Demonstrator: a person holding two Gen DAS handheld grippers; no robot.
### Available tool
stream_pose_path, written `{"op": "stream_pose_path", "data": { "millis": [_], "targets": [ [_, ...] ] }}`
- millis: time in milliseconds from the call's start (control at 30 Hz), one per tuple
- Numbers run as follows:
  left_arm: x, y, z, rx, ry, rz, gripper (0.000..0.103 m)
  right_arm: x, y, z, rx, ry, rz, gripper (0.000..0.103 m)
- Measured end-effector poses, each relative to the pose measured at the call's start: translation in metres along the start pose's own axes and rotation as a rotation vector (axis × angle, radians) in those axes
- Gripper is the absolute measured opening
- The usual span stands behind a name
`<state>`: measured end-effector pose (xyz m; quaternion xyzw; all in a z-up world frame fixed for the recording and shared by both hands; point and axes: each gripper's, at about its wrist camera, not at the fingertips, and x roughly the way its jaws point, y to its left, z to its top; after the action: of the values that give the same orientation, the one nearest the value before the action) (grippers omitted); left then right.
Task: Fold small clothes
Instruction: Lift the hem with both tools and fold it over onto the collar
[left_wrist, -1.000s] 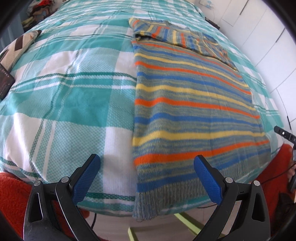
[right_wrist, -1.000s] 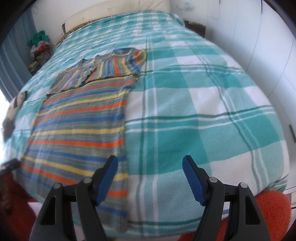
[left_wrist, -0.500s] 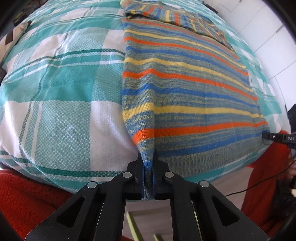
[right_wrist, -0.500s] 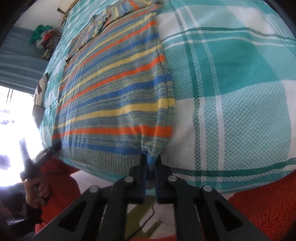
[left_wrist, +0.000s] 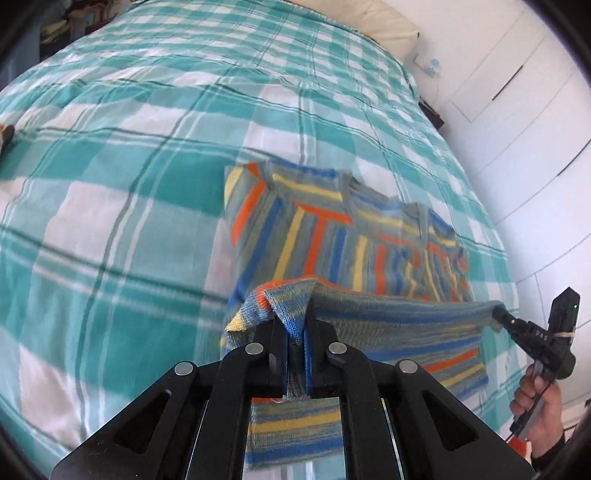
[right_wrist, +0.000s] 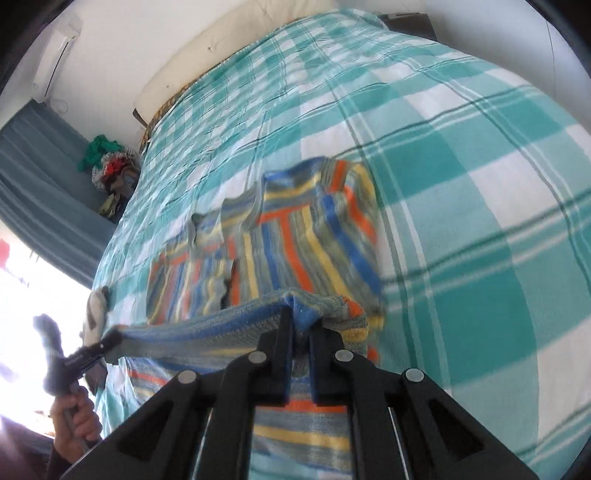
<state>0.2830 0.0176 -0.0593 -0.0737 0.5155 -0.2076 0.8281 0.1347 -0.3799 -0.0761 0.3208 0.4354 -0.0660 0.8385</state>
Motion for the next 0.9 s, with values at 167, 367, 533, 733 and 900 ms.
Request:
{"op": "stream_pose_path", "data": {
  "millis": [167, 367, 533, 733, 900],
  "targets": [
    [0.044, 0.001, 0.038, -0.013, 0.013, 0.024, 0.004, 0.046, -0.016, 0.048, 0.045, 0.023, -0.028, 0.007],
    [0.077, 0.002, 0.064, -0.014, 0.013, 0.059, 0.004, 0.083, -0.022, 0.077, 0.049, 0.022, -0.03, 0.007],
    [0.093, -0.005, 0.083, 0.021, -0.016, 0.116, 0.011, 0.098, -0.019, 0.088, 0.028, -0.003, -0.026, 0.008],
    [0.043, 0.013, 0.078, 0.006, -0.134, 0.12, 0.065, 0.063, -0.014, 0.092, -0.046, -0.014, 0.018, 0.028],
    [0.048, -0.009, 0.053, 0.209, 0.045, 0.003, 0.061, 0.075, 0.024, 0.078, -0.237, 0.213, 0.073, 0.028]
  ]
}}
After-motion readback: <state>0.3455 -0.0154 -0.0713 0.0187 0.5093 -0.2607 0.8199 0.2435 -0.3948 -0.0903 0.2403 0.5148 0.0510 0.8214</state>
